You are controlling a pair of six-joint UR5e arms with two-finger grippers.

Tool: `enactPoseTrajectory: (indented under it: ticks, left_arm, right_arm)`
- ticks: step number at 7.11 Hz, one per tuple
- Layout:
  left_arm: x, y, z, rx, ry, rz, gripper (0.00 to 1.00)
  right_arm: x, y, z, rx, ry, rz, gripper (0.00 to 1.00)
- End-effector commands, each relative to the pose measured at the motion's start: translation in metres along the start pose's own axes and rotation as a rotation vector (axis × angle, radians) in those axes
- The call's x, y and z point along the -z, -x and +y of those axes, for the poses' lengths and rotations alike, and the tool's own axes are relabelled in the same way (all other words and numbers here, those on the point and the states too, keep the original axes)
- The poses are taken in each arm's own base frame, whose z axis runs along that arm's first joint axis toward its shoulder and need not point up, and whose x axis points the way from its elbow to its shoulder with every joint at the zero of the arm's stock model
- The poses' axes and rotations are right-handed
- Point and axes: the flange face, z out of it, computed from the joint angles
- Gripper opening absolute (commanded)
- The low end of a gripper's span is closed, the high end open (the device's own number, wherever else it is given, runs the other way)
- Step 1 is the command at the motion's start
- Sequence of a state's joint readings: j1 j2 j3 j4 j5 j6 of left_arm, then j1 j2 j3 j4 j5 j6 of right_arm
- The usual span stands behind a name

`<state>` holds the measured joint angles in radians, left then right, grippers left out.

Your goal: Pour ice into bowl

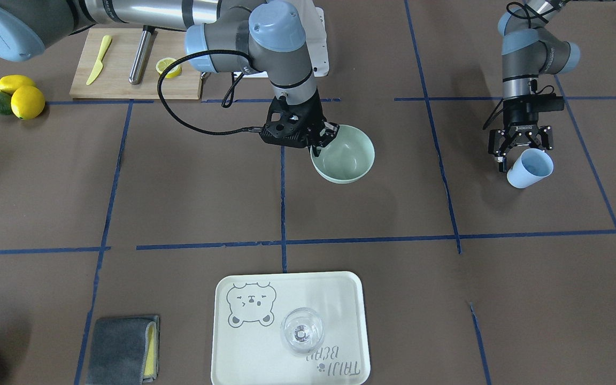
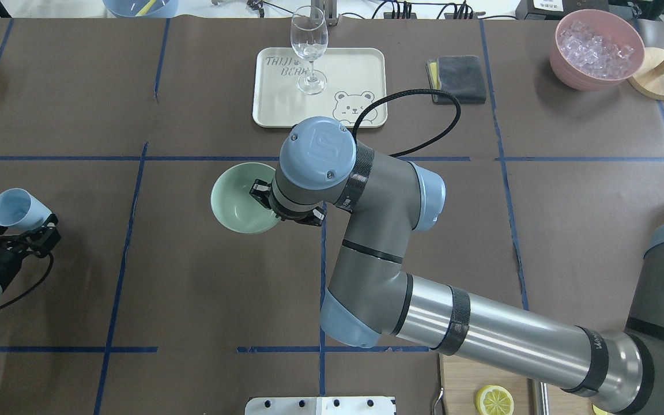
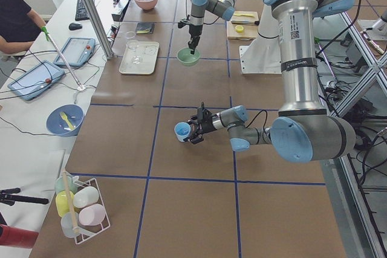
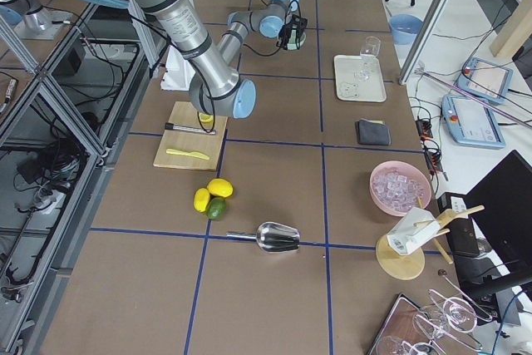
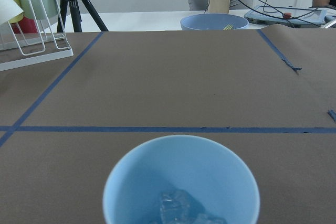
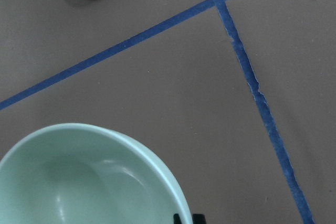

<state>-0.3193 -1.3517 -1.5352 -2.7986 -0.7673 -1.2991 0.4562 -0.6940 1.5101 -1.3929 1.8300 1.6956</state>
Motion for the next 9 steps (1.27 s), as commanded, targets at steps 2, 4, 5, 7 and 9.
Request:
enactPoseTrajectory:
  ticks: [2,4,5,7,9]
  left_arm:
    - [-0.009,0.012,-0.011,-0.024,-0.028,-0.027,1.0]
    - [-0.013,0.015,-0.013,-0.023,-0.034,-0.037,0.93]
    - [-0.016,0.0,-0.014,-0.005,-0.039,-0.021,0.28]
    - [-0.008,-0.026,-0.05,-0.005,-0.062,0.027,0.0]
    - [0.006,-0.047,-0.117,-0.09,-0.11,0.072,0.0]
  right_arm:
    - [-0.012,-0.001,0.001,0.004,-0.016,0.015,0.0]
    - [-0.017,-0.002,0.006,0.008,-0.013,0.022,0.0]
    - [-0.018,-0.002,0.01,0.012,-0.009,0.023,0.0]
    - [-0.026,0.001,0.018,0.023,-0.026,0.029,0.0]
    - [-0.055,0.024,0.023,0.034,-0.037,0.02,0.0]
